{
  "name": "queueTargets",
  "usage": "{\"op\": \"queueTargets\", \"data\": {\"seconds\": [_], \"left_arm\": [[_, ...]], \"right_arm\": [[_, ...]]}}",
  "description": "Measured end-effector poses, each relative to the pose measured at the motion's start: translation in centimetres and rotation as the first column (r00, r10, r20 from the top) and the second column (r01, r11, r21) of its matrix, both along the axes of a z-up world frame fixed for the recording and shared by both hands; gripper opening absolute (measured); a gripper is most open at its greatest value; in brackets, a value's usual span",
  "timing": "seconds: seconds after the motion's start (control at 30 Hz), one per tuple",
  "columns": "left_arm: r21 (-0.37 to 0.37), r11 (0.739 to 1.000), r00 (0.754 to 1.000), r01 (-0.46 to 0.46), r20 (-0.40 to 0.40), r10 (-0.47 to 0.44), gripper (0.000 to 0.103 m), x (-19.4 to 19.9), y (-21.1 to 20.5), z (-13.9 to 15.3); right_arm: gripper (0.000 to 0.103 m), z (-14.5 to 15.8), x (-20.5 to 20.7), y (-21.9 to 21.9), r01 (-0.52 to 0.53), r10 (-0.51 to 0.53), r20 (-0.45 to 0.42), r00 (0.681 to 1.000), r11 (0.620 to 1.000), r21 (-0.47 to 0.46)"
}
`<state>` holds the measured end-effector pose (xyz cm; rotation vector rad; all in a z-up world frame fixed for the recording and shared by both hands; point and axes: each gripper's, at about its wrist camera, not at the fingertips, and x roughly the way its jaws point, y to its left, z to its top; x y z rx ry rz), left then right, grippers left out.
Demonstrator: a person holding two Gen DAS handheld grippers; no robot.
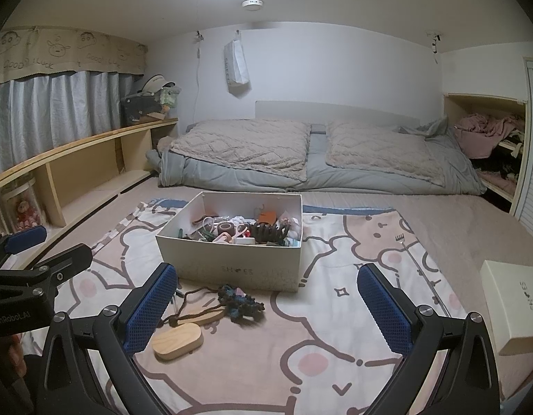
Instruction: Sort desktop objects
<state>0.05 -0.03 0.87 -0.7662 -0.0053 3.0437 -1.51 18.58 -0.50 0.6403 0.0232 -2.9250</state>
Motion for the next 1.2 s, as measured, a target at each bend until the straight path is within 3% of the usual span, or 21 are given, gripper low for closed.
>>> {"op": "queueTargets", "data": {"seconds": [0.47, 0.73, 1.2], "left_arm": [[0.002, 1.000, 1.000, -0.002, 0.003, 0.002, 0.103, -0.3, 0.5, 0.1], [0.016, 0.998, 0.998, -0.058, -0.001, 0.058, 0.103, -0.8, -1.1, 0.0], [0.038, 0.994, 0.992, -0.101, 0.079, 0.098, 0.103, -2.7, -3.2, -3.9]], "right_arm": [[0.103, 0.0, 0.0, 0.1, 0.000, 0.000, 0.002, 1.000, 1.000, 0.002], [0.103, -0.2, -0.6, 0.6, 0.024, -0.024, 0.016, 1.000, 1.000, -0.005], [0.103, -3.5, -2.3, 0.8, 0.040, -0.039, 0.097, 0.995, 0.999, -0.004]]}}
